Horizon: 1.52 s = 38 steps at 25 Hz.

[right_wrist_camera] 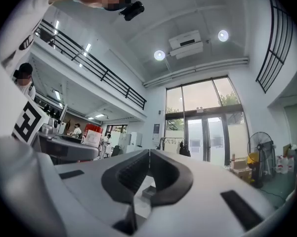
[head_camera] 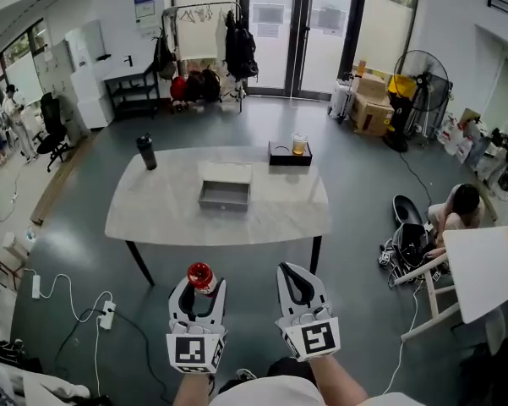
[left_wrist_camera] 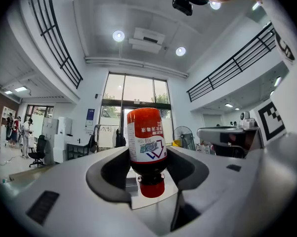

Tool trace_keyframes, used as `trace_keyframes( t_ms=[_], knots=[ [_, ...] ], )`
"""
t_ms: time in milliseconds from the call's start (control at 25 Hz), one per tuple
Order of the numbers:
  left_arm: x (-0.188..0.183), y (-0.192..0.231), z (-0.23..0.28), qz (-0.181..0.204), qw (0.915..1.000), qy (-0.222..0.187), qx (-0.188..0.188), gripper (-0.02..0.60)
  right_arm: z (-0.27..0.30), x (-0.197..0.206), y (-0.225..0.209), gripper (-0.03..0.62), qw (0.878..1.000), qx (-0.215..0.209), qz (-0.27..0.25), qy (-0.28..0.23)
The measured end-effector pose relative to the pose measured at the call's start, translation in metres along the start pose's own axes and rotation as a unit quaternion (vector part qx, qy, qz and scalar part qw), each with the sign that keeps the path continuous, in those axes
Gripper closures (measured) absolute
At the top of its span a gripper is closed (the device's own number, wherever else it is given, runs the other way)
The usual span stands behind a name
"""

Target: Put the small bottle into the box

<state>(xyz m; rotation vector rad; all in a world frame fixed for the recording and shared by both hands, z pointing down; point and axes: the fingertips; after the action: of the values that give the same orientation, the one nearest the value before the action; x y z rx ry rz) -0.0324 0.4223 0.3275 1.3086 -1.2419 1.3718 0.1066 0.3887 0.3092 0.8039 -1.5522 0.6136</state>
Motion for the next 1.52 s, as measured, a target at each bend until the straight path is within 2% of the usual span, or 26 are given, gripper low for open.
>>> trace_keyframes(
  t_ms=[200,440,560,760,960,1160,1520],
  knots=[
    [0.008,0.015,0.013,-0.005,0.9999,0.002,0.012,0.344,0.018,0.009,0.008,0.568,1.000,0.001,-0.005,0.007],
    [0.028,0.044,0.042,-0.018,0.9998,0.014,0.000,0.344,0.065,0.029,-0.005,0.568,1.000,-0.004,-0.005,0.023],
    [0.037,0.058,0.080,-0.020,0.9996,0.019,0.000,0.344,0.104,0.038,-0.023,0.568,1.000,-0.012,-0.009,0.020],
    [0.034,0.088,0.163,-0.020,0.9997,0.016,-0.003,0.344,0.182,0.042,-0.061,0.568,0.999,-0.027,-0.012,0.015],
    [0.033,0.104,0.233,-0.019,0.9996,0.019,-0.012,0.344,0.238,0.045,-0.109,0.568,0.999,-0.040,-0.020,0.007],
    [0.046,0.114,0.281,-0.029,0.9987,0.038,-0.017,0.344,0.277,0.063,-0.142,0.568,0.999,-0.046,-0.001,0.022],
    [0.082,0.133,0.342,-0.035,0.9962,0.080,0.003,0.344,0.333,0.101,-0.166,0.568,0.998,-0.048,0.013,0.040]
  ],
)
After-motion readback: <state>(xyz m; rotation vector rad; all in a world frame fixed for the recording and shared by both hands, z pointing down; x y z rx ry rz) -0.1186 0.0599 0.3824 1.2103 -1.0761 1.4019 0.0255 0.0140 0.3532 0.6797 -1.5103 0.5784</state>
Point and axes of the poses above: the fingertips, and each gripper's own axes: z forward along the fingers, y to its left, x out of its underside, and after that the axes turned 3 degrees about z, right-handed
